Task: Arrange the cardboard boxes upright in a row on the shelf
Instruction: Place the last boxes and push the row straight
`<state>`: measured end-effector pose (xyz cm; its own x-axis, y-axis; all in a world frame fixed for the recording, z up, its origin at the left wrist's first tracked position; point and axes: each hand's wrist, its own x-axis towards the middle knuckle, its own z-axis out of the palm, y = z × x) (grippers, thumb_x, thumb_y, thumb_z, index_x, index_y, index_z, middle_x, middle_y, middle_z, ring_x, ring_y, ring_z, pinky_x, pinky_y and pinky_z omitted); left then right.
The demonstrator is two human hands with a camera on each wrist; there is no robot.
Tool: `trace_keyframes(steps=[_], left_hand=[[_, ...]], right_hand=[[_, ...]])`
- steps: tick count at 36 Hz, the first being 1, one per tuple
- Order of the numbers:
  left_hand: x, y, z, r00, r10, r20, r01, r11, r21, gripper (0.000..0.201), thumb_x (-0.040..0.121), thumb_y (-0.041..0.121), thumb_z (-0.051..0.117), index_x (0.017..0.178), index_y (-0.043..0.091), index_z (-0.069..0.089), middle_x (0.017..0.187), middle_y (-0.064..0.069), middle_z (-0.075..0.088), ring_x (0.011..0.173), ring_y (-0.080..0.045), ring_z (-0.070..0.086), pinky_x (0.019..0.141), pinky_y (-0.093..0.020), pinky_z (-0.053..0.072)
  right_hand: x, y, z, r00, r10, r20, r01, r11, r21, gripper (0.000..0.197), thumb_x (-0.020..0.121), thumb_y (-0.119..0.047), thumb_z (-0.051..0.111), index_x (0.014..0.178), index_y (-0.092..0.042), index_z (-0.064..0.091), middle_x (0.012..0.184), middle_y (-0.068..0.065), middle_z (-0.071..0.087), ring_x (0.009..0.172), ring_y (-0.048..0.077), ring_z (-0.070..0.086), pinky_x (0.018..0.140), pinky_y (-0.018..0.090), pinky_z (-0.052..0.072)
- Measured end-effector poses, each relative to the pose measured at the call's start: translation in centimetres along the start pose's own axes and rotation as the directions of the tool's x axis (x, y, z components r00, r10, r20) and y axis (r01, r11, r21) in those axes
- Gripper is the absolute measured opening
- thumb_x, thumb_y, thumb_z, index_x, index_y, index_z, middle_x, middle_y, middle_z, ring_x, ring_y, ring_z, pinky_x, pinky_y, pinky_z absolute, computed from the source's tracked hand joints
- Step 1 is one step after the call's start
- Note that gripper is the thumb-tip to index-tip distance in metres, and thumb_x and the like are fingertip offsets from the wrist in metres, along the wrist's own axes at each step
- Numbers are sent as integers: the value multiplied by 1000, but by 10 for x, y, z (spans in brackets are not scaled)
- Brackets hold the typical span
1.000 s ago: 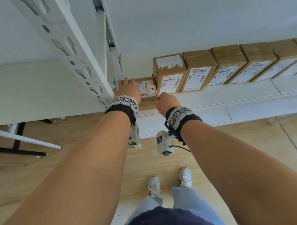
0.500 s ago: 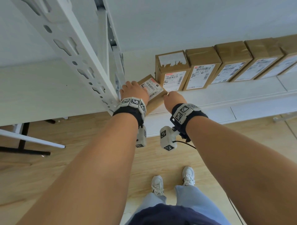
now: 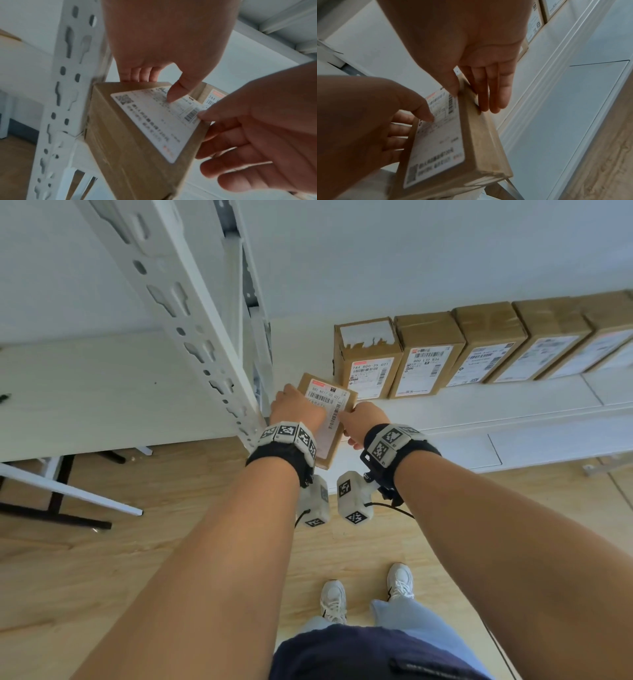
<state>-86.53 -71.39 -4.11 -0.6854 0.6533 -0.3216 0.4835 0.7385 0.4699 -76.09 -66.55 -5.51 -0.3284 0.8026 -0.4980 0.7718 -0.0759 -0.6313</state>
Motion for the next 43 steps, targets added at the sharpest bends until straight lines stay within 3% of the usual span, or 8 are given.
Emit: trace_keyframes(steps=[7, 13, 22, 26, 30, 33, 36, 43], left_hand=[[-14, -13, -9, 985, 91, -150, -89, 996, 17, 75, 84, 25, 59, 147, 12, 20, 135, -15, 39, 127, -36, 42, 105, -45, 42], [-25, -16, -16, 969, 122, -213, -135, 990, -49, 90, 82, 16, 56, 153, 11, 1, 140, -16, 33, 120, -33, 49, 92, -40, 48], [-20, -15, -14, 973, 89, -214, -115, 987, -113, 64, 85, 9, 53, 141, 4, 23, 132, -16, 44, 115, -35, 54, 91, -41, 48], [-17, -15, -9, 971, 79, -226, -106, 988, -109, 72, 86, 9, 51, 148, 5, 15, 139, -16, 37, 117, -34, 53, 93, -40, 48], [-13, -14, -7, 951, 156, -268, -165, 986, -12, 87, 86, 6, 53, 153, 12, -2, 157, -15, 10, 143, -32, 25, 113, -40, 33], [-10, -9, -8, 922, 265, -284, -229, 961, 152, 84, 85, 6, 54, 153, 10, 6, 159, -16, 6, 148, -33, 8, 119, -43, 22], [-4, -4, -7, 908, 355, -221, -269, 900, 342, 80, 82, 11, 57, 151, 8, 17, 158, -17, 12, 148, -36, 6, 122, -44, 9], [0, 5, -3, 916, 327, -232, -170, 842, 512, 77, 80, 14, 58, 148, 4, 22, 154, -22, 21, 146, -38, 13, 121, -48, 5]], right_hand=[[-10, -18, -5, 989, -141, -46, 138, 988, -62, 18, 96, -25, 49, 104, -12, 59, 95, 6, 67, 84, 24, 68, 73, 36, 59], [-12, -31, -11, 957, -248, -148, 235, 967, -97, 37, 93, -19, 54, 129, -14, 49, 109, 7, 67, 92, 27, 67, 75, 35, 55], [-4, -27, -11, 944, -274, -182, 258, 960, -110, 42, 93, -12, 52, 133, -19, 47, 103, 4, 67, 80, 18, 60, 63, 28, 46], [-2, -26, -10, 949, -275, -152, 258, 958, -126, 46, 91, -11, 50, 135, -23, 44, 106, 5, 66, 86, 21, 63, 70, 33, 54], [0, -28, -20, 941, -301, -158, 273, 946, -175, 50, 90, -6, 49, 138, -20, 44, 120, 7, 61, 98, 23, 61, 78, 33, 52], [2, -34, -33, 917, -345, -200, 303, 929, -210, 49, 89, -2, 48, 135, -18, 49, 125, 6, 58, 104, 23, 59, 81, 30, 49], [7, -41, -49, 883, -393, -258, 330, 909, -255, 45, 86, 1, 49, 128, -14, 53, 122, 6, 56, 104, 23, 57, 82, 30, 49], [24, -53, -77, 865, -437, -248, 302, 847, -438, 53, 83, 1, 54, 134, -13, 48, 135, 8, 43, 127, 27, 36, 102, 39, 41]])
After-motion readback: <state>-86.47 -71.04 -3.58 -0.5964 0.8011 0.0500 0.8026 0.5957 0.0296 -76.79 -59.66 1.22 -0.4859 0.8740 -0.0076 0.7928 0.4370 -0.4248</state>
